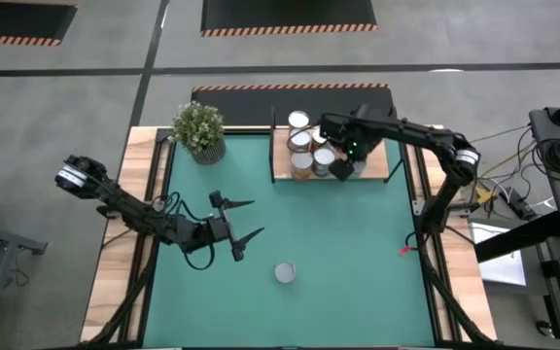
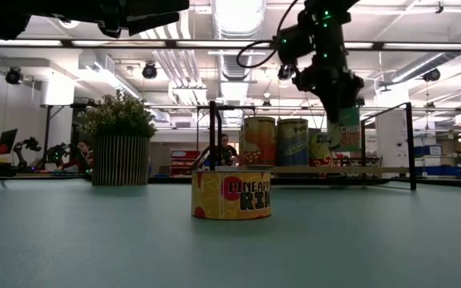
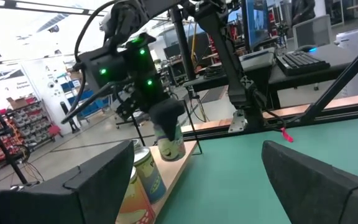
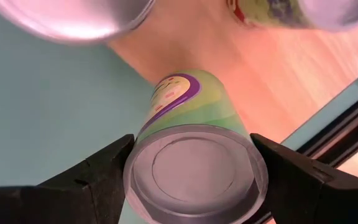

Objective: Pick and place cans onto a shelf
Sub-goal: Put the green can on the shelf

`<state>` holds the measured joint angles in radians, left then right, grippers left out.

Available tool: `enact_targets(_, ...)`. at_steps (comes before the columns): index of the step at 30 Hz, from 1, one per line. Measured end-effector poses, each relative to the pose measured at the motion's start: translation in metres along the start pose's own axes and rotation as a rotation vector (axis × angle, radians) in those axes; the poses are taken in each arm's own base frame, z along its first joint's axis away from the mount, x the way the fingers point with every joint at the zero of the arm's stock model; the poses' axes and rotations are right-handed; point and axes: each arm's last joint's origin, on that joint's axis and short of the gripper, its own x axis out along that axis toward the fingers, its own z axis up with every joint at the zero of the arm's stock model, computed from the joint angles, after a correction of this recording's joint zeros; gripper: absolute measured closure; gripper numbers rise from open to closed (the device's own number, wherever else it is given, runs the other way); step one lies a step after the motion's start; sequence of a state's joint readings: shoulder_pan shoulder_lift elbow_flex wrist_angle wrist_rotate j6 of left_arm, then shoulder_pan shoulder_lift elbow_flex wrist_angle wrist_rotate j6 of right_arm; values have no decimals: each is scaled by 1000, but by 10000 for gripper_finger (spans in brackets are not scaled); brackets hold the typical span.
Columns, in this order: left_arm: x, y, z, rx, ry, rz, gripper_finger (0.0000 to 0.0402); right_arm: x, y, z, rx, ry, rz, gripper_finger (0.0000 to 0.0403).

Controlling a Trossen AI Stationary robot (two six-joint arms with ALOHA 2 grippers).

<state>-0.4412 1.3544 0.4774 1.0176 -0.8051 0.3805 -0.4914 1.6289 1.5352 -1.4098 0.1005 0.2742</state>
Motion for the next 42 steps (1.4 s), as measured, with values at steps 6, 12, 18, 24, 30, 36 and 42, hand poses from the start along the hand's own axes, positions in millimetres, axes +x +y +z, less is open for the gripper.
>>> enact_targets(6, 0, 0, 0, 2, -1, 0, 67, 8, -6, 12, 6, -32, 11, 115)
enact_targets(12, 2, 0, 4, -3, -9, 4, 67, 15, -5, 17, -16, -19, 8, 114)
enact_targets(18, 2, 0, 4, -3, -9, 4, 67, 19, -3, 22, -21, -43, 13, 113)
enact_targets(24, 2, 0, 4, -2, -8, 4, 67, 19, -3, 23, -53, -48, 13, 106)
enact_targets(30, 2, 0, 4, -2, -8, 3, 67, 19, -2, 25, -51, -68, 9, 83)
enact_targets(36, 2, 0, 4, -2, -8, 3, 67, 19, -2, 25, -52, -71, 8, 78)
enact_targets(42, 2, 0, 4, -2, -9, 3, 67, 16, -4, 24, -64, -87, -20, 78)
